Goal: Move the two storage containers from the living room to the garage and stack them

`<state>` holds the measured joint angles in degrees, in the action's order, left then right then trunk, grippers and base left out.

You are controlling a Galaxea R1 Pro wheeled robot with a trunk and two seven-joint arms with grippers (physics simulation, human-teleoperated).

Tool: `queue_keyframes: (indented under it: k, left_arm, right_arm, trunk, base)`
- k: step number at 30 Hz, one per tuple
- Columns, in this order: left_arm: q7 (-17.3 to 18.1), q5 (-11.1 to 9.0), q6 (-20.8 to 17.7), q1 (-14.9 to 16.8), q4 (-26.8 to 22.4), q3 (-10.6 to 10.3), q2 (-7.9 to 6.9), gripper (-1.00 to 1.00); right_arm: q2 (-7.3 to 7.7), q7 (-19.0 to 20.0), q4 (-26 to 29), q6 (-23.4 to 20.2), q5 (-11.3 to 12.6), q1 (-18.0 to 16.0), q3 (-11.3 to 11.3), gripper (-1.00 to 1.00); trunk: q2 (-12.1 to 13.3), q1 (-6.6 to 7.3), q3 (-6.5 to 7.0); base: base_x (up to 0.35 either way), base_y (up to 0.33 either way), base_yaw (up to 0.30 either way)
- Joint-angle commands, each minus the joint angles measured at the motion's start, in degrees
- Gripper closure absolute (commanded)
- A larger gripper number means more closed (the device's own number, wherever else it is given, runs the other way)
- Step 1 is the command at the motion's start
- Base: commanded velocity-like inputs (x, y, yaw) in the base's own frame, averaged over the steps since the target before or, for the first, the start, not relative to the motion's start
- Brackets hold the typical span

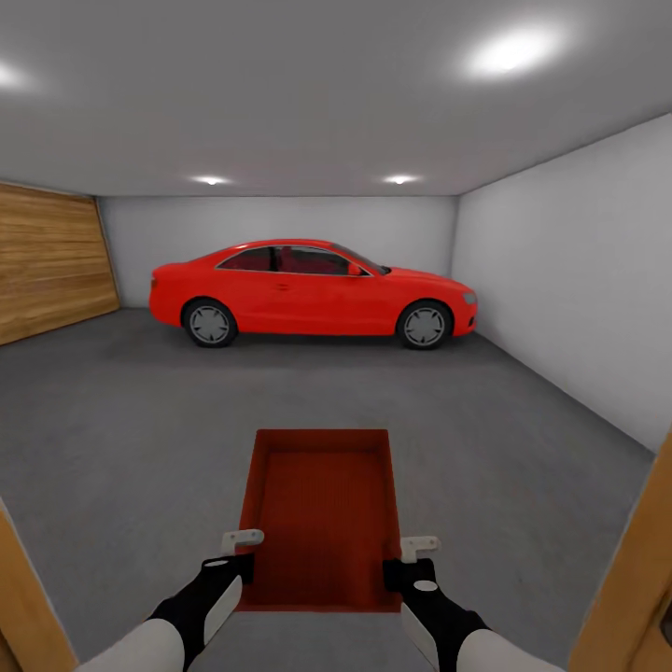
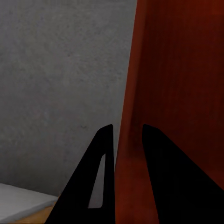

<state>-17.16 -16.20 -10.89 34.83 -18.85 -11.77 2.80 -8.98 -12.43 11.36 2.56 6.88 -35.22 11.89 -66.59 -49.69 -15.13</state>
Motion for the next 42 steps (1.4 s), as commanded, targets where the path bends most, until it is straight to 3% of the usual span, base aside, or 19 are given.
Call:
queue_keyframes:
  k: [1, 7, 25, 42]
  left_arm:
    - [-0.68, 1.18, 0.1, 0.07, -0.31, 2.16, -3.85, 1.0]
    - [-0.68, 1.18, 0.12, 0.06, -0.36, 2.18, -3.85, 1.0]
    - [-0.68, 1.18, 0.09, 0.08, -0.38, 2.19, -3.85, 1.0]
    - [-0.68, 1.18, 0.08, 0.09, -0.31, 2.19, -3.85, 1.0]
  right_arm:
    - [0.01, -0.22, -0.11, 0.16, 1.29, -0.02, -0.56, 1.0]
    - [0.01, -0.23, -0.11, 0.12, 1.29, -0.02, -0.56, 1.0]
    - [0.1, -0.22, -0.11, 0.07, 1.29, -0.02, -0.56, 1.0]
    - [0.02, -0.22, -0.11, 0.06, 1.29, -0.02, -0.56, 1.0]
  trunk:
    - [-0.04, -0.03, -0.07]
    - [-0.04, -0.03, -0.07]
    - [-0.04, -0.03, 0.01]
    - [-0.04, -0.03, 0.02]
  base:
    - [0.316, 0.0, 0.0]
    - [0.226, 0.0, 0.0]
    - [0.016, 0.0, 0.056]
    - [0.297, 0.0, 0.0]
